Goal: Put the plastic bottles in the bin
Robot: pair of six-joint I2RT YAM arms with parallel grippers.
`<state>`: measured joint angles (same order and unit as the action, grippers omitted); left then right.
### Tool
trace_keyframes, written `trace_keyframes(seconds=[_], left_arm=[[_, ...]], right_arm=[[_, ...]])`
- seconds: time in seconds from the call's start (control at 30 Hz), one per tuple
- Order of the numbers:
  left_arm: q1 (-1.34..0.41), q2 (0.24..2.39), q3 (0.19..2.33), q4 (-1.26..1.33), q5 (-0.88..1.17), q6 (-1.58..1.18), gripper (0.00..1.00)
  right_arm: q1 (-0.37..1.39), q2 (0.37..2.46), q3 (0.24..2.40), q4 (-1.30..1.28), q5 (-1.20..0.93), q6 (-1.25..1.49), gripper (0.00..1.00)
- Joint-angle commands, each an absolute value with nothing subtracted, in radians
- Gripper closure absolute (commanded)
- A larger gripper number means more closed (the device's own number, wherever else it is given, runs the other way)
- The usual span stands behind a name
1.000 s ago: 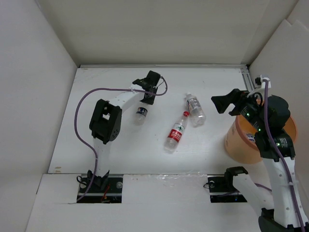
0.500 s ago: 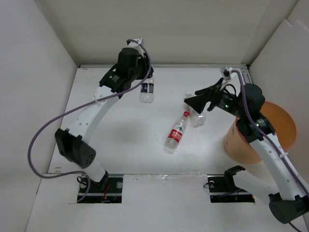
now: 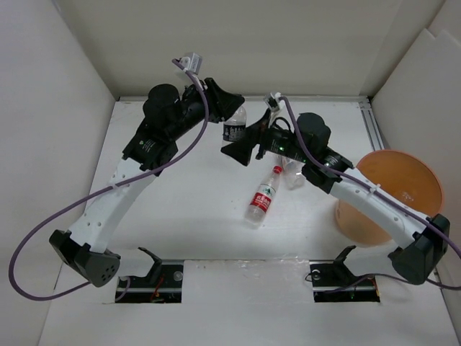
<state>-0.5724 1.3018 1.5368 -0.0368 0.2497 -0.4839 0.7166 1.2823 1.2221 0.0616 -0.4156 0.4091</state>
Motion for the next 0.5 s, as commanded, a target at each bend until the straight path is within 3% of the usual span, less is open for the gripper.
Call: trace_keyframes(seconds=[0.0, 0.07, 0.17, 0.2, 0.23, 0.27, 0.3, 0.33, 0.37, 0.47], left_arm=[[-0.569, 1.275, 1.499, 0.052, 0.325, -0.528, 1.00], [-0.569, 1.266, 1.499, 0.052, 0.344, -0.537, 1.00], [-0.569, 1.238, 1.473, 0.084, 0.356, -0.551, 1.00], [-0.569, 1.223, 1.460, 0.095, 0.345, -0.560, 1.00], [-0.569, 1.223, 1.460, 0.095, 0.345, -0.560, 1.00], [-0.569, 1.212, 1.460, 0.086, 0.313, -0.560, 0.87], [-0.569, 1.212, 1.469, 0.074, 0.301, -0.560, 0.62], [-0.569, 1.201, 1.470, 0.074, 0.278, -0.551, 0.42], [-0.569, 1.186, 1.470, 0.065, 0.253, -0.551, 0.00], [-0.569, 1.157, 1.447, 0.075, 0.175, -0.522, 0.00]], right_arm=[[0.742, 1.317, 1.311, 0.221, -0.396, 0.419, 0.00], [0.755, 1.341, 1.330, 0.221, -0.364, 0.419, 0.00], [0.755, 1.393, 1.357, 0.233, -0.364, 0.428, 0.29], [0.755, 1.403, 1.368, 0.233, -0.374, 0.437, 0.63], [0.755, 1.404, 1.368, 0.233, -0.374, 0.437, 0.76], [0.755, 1.404, 1.368, 0.233, -0.374, 0.437, 0.88], [0.755, 1.404, 1.358, 0.233, -0.344, 0.446, 0.98], [0.755, 1.391, 1.342, 0.223, -0.327, 0.446, 1.00], [0.755, 1.355, 1.332, 0.207, -0.305, 0.446, 1.00], [0.683, 1.234, 1.293, 0.085, -0.188, 0.437, 1.00]])
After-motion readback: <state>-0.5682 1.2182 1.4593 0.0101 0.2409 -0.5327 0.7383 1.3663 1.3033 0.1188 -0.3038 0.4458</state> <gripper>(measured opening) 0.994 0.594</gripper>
